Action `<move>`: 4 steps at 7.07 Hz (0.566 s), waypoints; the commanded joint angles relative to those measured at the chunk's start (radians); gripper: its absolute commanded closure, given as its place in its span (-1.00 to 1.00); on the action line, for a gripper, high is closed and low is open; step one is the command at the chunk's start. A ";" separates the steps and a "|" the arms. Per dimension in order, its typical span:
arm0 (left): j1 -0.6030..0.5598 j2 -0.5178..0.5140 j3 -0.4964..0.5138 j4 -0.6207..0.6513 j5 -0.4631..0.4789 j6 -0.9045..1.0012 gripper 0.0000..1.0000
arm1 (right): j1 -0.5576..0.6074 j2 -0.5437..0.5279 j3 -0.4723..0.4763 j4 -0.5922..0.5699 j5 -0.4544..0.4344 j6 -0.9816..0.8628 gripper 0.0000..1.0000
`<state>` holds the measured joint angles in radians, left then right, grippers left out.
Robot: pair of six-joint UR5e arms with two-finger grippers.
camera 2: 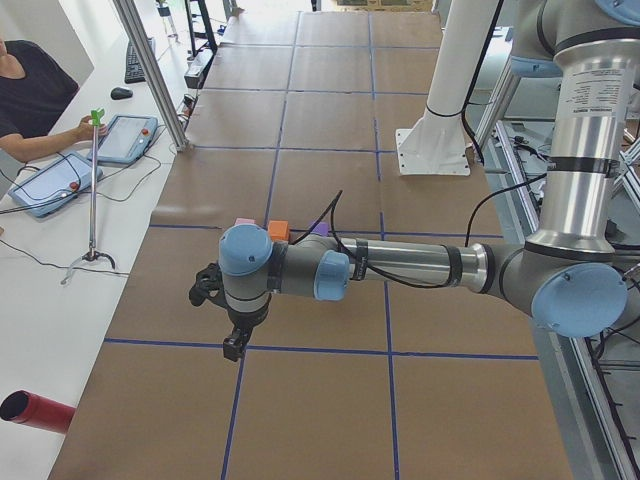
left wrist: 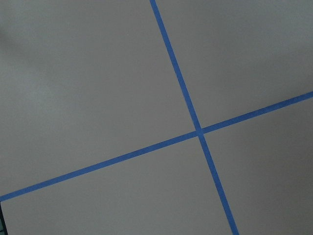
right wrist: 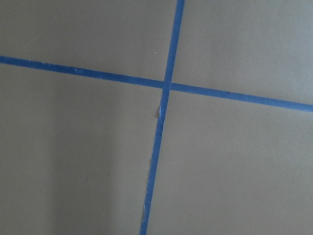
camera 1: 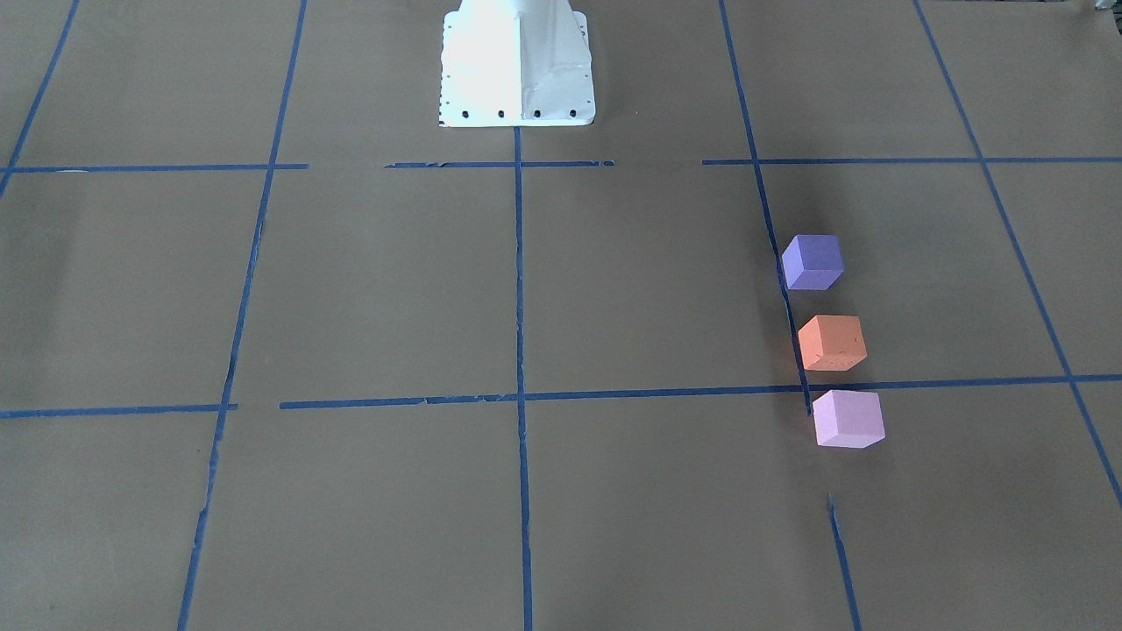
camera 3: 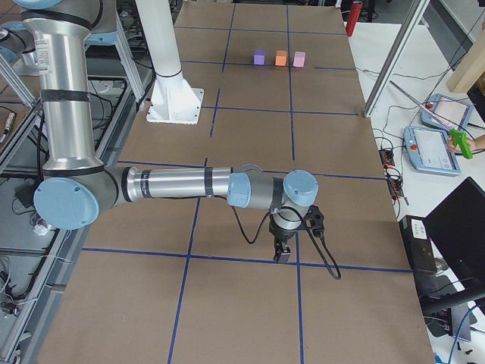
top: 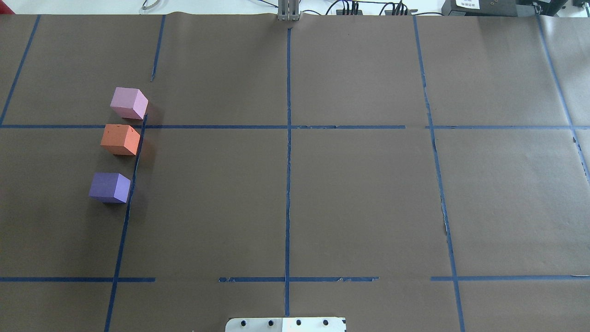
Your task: Arrange blocks in a line
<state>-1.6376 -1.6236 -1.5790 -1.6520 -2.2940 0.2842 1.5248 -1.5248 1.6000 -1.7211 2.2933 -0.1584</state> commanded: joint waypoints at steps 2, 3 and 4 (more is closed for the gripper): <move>0.001 -0.002 -0.010 -0.005 -0.010 -0.067 -1.00 | 0.000 0.000 0.000 0.000 0.000 -0.001 -1.00; 0.002 -0.007 -0.027 -0.005 -0.010 -0.159 -1.00 | 0.000 0.000 0.000 0.000 0.000 -0.001 -1.00; 0.002 -0.005 -0.047 -0.003 -0.010 -0.189 -1.00 | 0.000 0.000 0.000 0.000 0.000 0.000 -1.00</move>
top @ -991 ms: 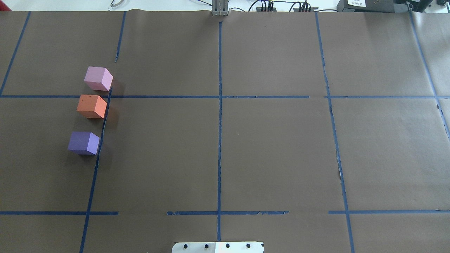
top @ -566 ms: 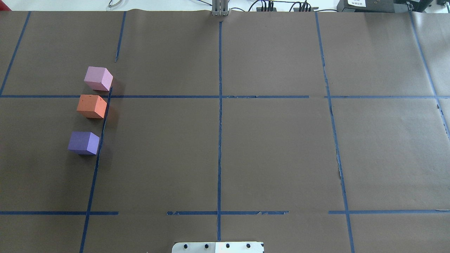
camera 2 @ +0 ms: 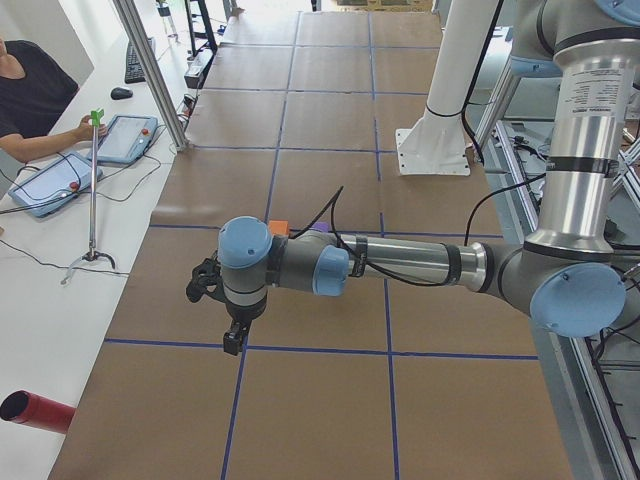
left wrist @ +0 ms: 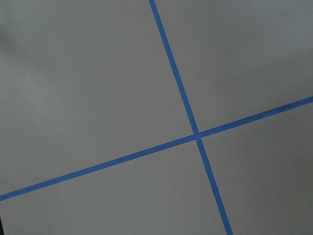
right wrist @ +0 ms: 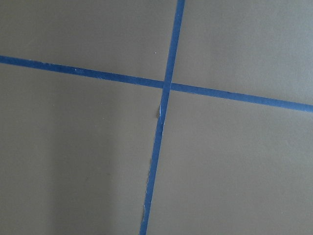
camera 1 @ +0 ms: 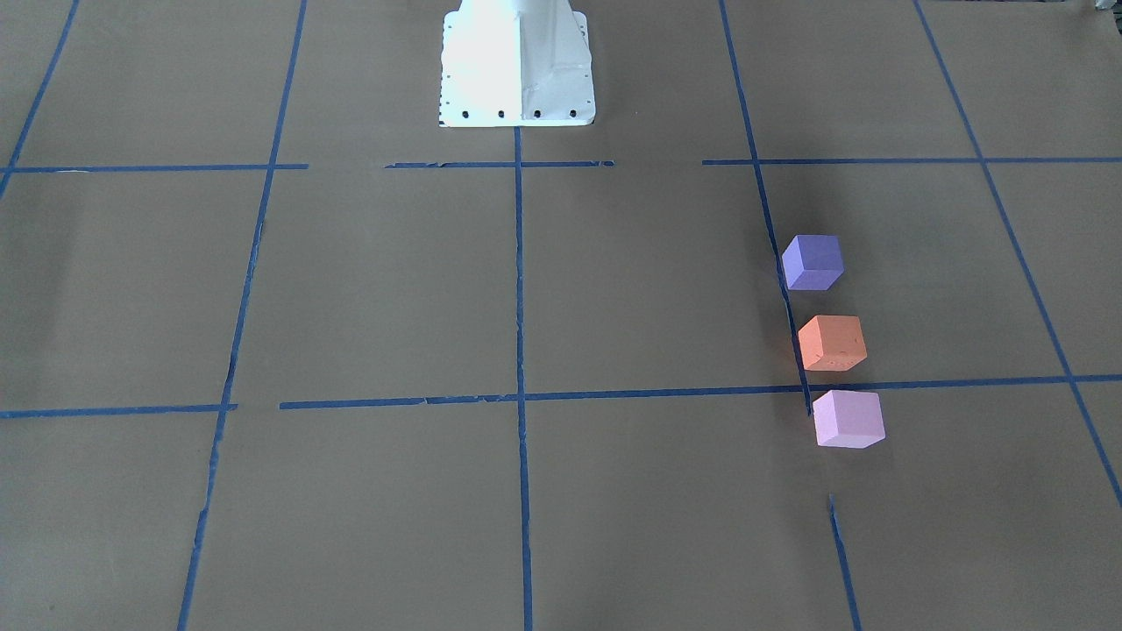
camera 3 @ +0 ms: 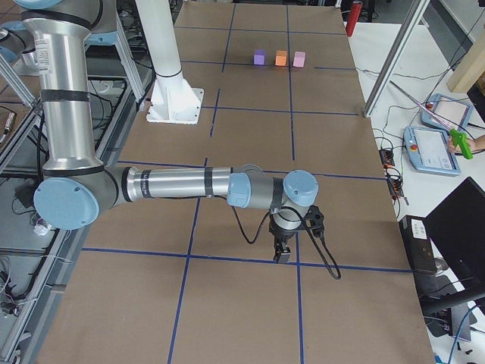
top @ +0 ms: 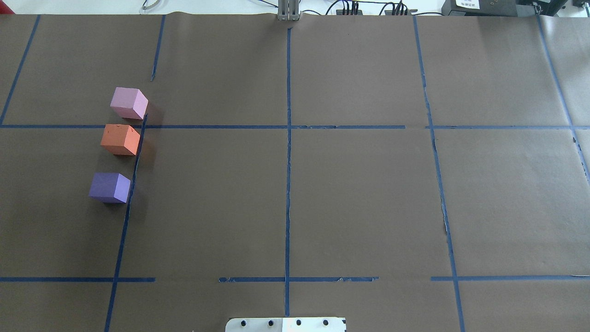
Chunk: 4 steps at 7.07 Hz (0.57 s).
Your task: Arrange blocks in a line
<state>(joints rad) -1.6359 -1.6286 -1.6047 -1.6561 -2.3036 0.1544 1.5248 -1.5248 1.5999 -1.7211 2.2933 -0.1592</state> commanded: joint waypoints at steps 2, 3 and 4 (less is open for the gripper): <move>0.001 -0.002 -0.018 -0.001 -0.002 -0.110 -1.00 | 0.000 0.000 0.000 0.000 0.000 0.001 -1.00; 0.001 0.001 -0.014 -0.008 -0.002 -0.108 -1.00 | 0.000 0.000 0.000 0.000 0.000 0.000 -1.00; 0.001 0.006 -0.009 -0.022 0.000 -0.102 -1.00 | 0.000 0.000 0.000 0.000 0.000 0.001 -1.00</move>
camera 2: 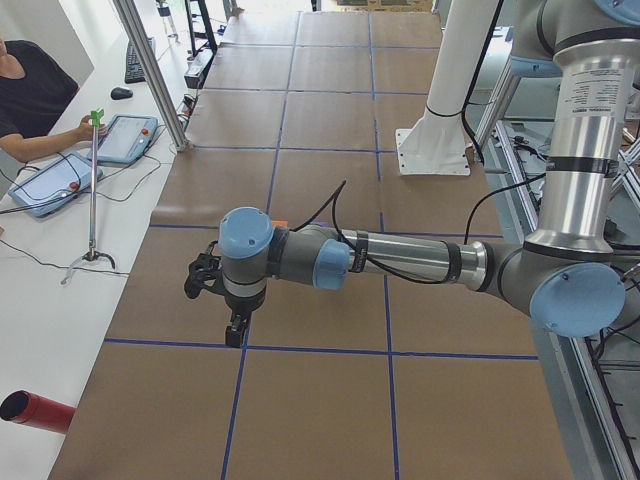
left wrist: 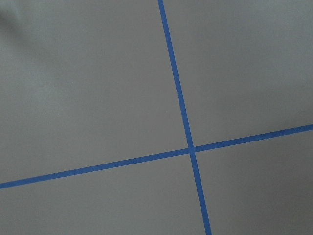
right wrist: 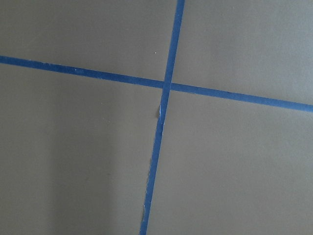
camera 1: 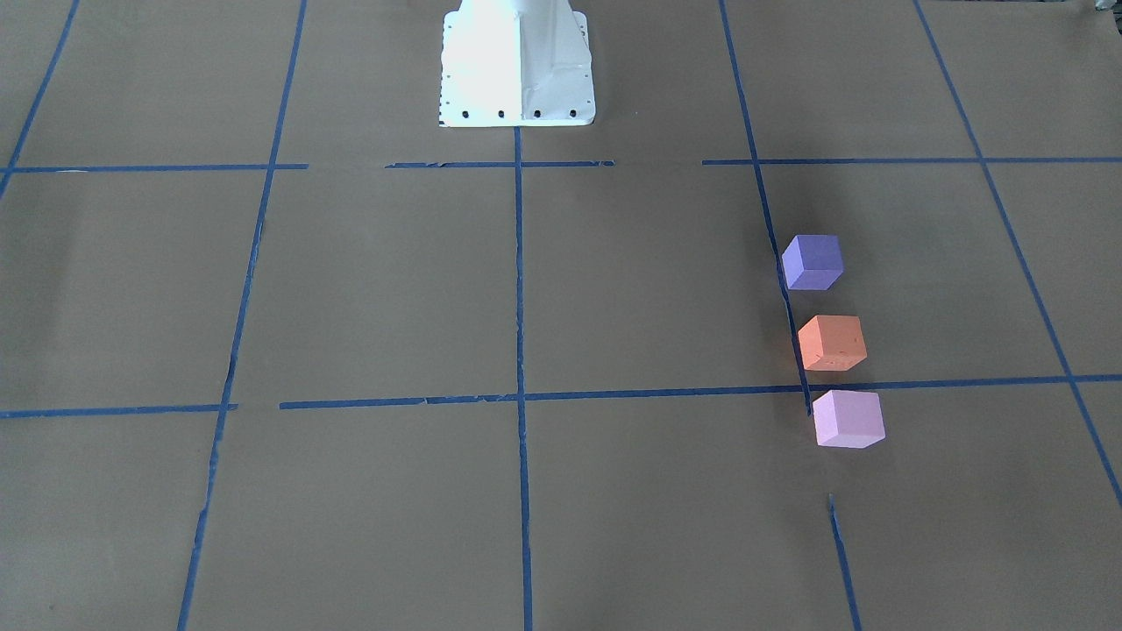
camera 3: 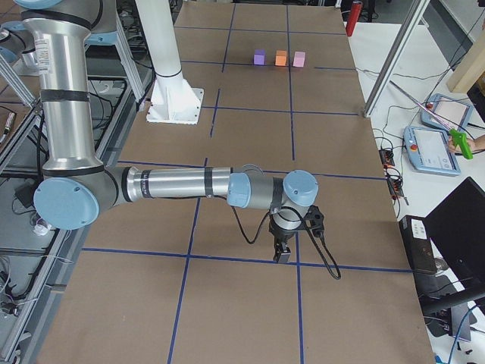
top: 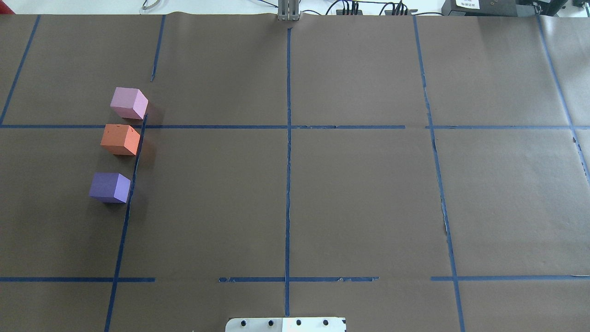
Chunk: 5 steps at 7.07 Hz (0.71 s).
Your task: Arrange blocks in a line
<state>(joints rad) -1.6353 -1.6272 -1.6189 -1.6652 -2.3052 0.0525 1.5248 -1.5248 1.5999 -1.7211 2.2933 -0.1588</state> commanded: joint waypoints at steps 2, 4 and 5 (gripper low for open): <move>-0.001 0.090 -0.005 -0.072 0.001 0.009 -1.00 | 0.000 0.000 0.000 0.000 0.000 -0.001 -1.00; -0.002 0.135 -0.007 -0.154 0.000 0.020 -1.00 | 0.000 0.000 0.000 0.000 0.000 0.001 -1.00; 0.000 0.135 -0.006 -0.156 -0.023 0.018 -1.00 | 0.000 0.000 0.000 0.000 0.000 -0.001 -1.00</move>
